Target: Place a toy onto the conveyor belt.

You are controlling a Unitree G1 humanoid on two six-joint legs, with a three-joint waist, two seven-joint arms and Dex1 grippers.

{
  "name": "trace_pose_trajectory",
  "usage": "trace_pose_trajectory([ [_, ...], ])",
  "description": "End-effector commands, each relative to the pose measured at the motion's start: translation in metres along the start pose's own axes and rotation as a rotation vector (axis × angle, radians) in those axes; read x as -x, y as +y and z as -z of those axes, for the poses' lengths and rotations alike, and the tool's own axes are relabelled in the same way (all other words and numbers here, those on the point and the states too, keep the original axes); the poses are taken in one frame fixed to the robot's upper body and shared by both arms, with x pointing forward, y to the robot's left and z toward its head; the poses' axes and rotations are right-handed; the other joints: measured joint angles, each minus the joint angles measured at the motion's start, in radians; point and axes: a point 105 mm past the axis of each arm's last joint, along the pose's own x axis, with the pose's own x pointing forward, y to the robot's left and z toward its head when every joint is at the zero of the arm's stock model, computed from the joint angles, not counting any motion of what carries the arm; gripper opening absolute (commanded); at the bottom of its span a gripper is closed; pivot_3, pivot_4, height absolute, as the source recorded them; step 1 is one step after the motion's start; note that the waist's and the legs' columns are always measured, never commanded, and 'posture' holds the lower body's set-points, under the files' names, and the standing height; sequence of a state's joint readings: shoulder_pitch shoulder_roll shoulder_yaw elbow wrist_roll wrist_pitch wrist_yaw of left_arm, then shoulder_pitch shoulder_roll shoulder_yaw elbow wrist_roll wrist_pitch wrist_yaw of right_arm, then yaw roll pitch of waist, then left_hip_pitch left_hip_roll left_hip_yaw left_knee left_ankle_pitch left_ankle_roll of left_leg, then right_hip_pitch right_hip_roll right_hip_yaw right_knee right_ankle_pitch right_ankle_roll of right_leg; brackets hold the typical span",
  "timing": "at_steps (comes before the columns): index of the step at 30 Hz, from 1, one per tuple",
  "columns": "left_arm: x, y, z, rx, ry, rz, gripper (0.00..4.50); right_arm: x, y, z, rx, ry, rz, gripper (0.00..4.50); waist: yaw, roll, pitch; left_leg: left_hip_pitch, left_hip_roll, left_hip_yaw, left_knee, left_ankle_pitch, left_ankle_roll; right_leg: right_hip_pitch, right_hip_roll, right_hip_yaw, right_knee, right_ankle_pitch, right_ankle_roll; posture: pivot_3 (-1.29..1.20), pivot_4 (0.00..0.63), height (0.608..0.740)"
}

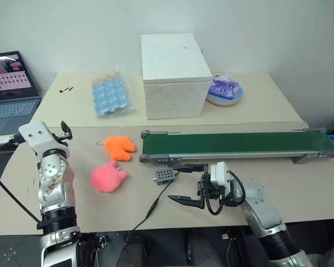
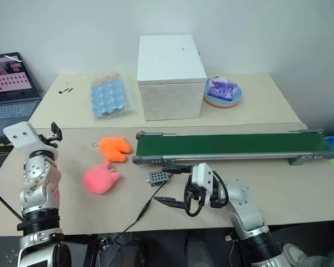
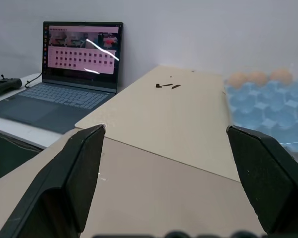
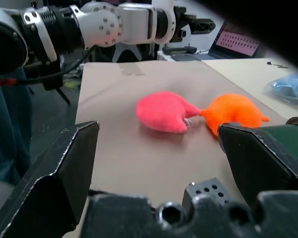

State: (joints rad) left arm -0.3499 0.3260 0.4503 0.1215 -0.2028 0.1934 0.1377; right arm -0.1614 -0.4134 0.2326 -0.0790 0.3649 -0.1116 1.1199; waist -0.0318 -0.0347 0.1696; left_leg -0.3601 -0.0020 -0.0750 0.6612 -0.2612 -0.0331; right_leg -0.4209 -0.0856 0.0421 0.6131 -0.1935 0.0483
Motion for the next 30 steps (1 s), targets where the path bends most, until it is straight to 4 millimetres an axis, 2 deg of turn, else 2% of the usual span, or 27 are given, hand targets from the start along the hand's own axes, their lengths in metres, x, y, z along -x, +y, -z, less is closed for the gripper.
trace_pose_trajectory([
  [1, 0.003, 0.003, -0.017, 0.034, -0.062, 0.001, 4.17, 0.000, 0.001, -0.003, 0.046, -0.019, -0.012, 4.50, 0.001, 0.000, 0.000, 0.000, 0.000, 0.000, 0.000, 0.000, 0.000, 0.000, 0.000, 0.000, 0.000, 0.000, 0.000, 0.00, 0.150, 0.740],
  [3, 0.006, 0.002, -0.016, 0.130, -0.052, 0.026, 4.17, 0.000, -0.002, -0.006, 0.056, -0.039, 0.004, 4.50, 0.002, 0.000, 0.000, 0.000, 0.000, 0.000, 0.000, 0.000, 0.000, 0.000, 0.000, 0.000, 0.000, 0.000, 0.000, 0.00, 0.150, 0.740],
  [6, 0.020, 0.007, -0.009, 0.563, 0.014, 0.138, 4.17, 0.000, -0.004, -0.009, 0.089, -0.059, 0.019, 4.50, 0.002, 0.000, 0.000, 0.000, 0.000, 0.000, 0.000, 0.000, 0.000, 0.000, 0.000, 0.000, 0.000, 0.000, 0.000, 0.00, 0.150, 0.740],
  [8, 0.034, 0.014, -0.008, 0.729, 0.048, 0.230, 4.17, 0.001, -0.002, -0.011, 0.095, -0.069, 0.025, 4.50, -0.007, 0.000, 0.000, 0.000, 0.000, 0.000, 0.000, 0.000, 0.000, 0.000, 0.000, 0.000, 0.000, 0.000, 0.000, 0.00, 0.150, 0.740],
  [12, 0.060, 0.031, -0.006, 0.892, 0.091, 0.371, 4.17, 0.003, 0.001, -0.009, 0.082, -0.089, 0.058, 4.50, -0.014, 0.000, 0.000, 0.000, 0.000, 0.000, 0.000, 0.000, 0.000, 0.000, 0.000, 0.000, 0.001, 0.000, 0.000, 0.00, 0.150, 0.740],
  [14, 0.074, 0.038, 0.005, 0.886, 0.148, 0.418, 4.17, 0.003, -0.001, -0.006, 0.059, -0.117, 0.125, 4.50, -0.012, 0.000, 0.000, 0.001, 0.000, 0.000, 0.000, 0.000, 0.000, 0.000, 0.000, 0.000, 0.001, 0.000, 0.000, 0.00, 0.150, 0.740],
  [19, 0.087, 0.032, 0.019, 0.860, 0.238, 0.500, 4.17, 0.001, -0.003, -0.004, 0.036, -0.157, 0.212, 4.50, 0.002, 0.000, 0.000, 0.005, 0.000, 0.001, 0.000, 0.000, 0.000, 0.004, 0.000, 0.000, 0.001, -0.003, 0.004, 0.00, 0.150, 0.740],
  [21, 0.098, 0.017, 0.032, 0.713, 0.316, 0.574, 4.17, -0.001, -0.002, -0.002, 0.035, -0.158, 0.232, 4.50, 0.002, 0.000, 0.000, 0.008, 0.000, 0.000, 0.000, 0.000, 0.000, 0.008, 0.000, 0.000, 0.000, -0.005, 0.006, 0.00, 0.150, 0.740],
  [22, 0.103, 0.012, 0.036, 0.694, 0.343, 0.603, 4.17, -0.001, -0.001, -0.001, 0.031, -0.158, 0.236, 4.50, 0.001, 0.000, 0.000, 0.008, 0.001, 0.001, 0.000, 0.000, 0.000, 0.009, 0.001, 0.000, 0.000, -0.006, 0.006, 0.00, 0.150, 0.740],
  [25, 0.114, 0.004, 0.049, 0.701, 0.408, 0.650, 4.17, -0.001, -0.003, -0.001, 0.035, -0.156, 0.252, 4.50, -0.004, 0.000, 0.000, 0.008, 0.001, 0.001, 0.000, 0.000, 0.000, 0.009, 0.001, 0.001, 0.000, -0.006, 0.005, 0.00, 0.150, 0.740],
  [30, 0.128, 0.007, 0.081, 0.734, 0.505, 0.612, 4.17, -0.002, -0.008, -0.002, 0.049, -0.152, 0.272, 4.50, -0.010, 0.000, 0.000, 0.008, 0.002, 0.001, 0.000, 0.000, 0.000, 0.008, 0.002, 0.001, 0.000, -0.006, 0.004, 0.00, 0.150, 0.740],
])
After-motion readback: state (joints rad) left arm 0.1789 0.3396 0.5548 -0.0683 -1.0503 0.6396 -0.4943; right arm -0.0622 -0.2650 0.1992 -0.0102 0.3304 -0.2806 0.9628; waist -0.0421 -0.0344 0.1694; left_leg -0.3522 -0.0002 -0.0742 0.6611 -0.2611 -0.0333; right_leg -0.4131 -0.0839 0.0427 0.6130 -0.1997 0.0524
